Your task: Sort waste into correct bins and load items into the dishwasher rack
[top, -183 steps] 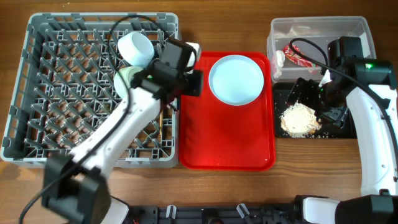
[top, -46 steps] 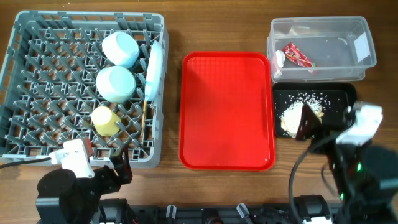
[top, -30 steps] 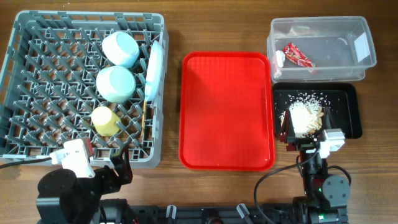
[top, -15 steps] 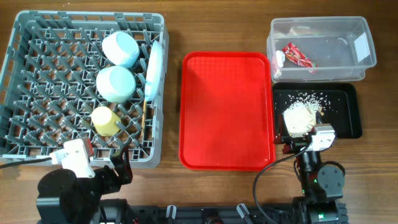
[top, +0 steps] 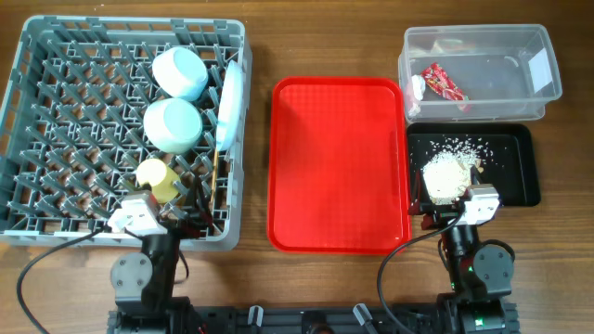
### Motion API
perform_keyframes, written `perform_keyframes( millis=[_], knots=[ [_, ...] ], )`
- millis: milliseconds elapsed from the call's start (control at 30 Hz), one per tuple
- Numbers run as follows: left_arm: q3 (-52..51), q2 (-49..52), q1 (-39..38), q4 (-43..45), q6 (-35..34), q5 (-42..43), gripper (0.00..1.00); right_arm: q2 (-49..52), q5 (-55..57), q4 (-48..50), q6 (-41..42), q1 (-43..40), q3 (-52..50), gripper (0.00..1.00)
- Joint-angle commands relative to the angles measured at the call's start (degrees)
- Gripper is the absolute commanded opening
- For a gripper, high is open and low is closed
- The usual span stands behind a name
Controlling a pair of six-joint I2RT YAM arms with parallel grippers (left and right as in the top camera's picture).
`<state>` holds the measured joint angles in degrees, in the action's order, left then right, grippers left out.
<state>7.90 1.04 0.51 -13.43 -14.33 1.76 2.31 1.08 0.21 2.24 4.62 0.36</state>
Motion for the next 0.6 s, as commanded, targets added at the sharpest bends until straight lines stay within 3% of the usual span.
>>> perform_keyframes(
  millis=[0,567],
  knots=[
    [-5.77,-0.85,0.5,10.73,0.63,-0.02,1.0,0.02,-0.96,0.15,-0.68,-0.07,-0.02,1.0],
    [-7.58,-0.7,0.46,9.11,0.83,0.09,1.0,0.02,-0.96,0.17,-0.68,-0.07,-0.02,1.0]
  ],
)
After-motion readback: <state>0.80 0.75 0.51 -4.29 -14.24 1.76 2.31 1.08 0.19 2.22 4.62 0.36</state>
